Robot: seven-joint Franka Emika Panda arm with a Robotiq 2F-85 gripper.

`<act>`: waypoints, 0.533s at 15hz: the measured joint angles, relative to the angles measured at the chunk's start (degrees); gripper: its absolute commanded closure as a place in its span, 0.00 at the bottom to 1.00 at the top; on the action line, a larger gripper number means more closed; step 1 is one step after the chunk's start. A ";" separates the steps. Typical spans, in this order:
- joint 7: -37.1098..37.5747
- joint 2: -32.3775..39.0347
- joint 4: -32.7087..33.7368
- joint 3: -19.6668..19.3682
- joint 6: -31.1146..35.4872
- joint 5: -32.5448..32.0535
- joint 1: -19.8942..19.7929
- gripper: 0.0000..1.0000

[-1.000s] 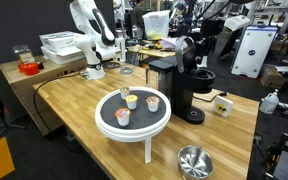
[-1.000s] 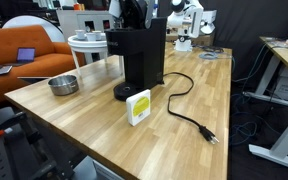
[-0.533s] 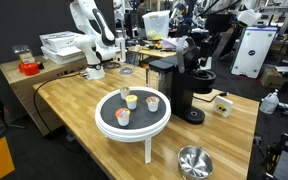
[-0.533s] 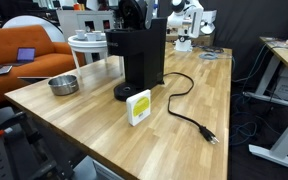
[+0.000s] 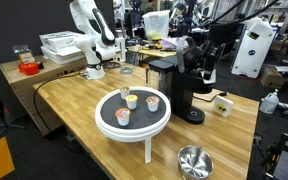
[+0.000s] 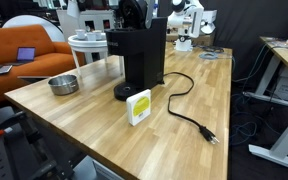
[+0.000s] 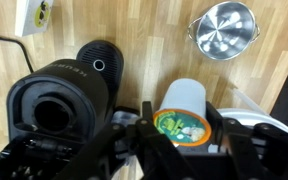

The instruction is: Open the coffee maker, take out the cup and put it in the pot

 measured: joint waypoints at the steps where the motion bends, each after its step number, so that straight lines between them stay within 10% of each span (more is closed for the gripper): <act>1: 0.00 0.09 -0.50 0.67 0.58 0.09 0.68 0.74; 8: 0.01 1.75 -3.49 3.00 3.88 0.81 3.23 0.74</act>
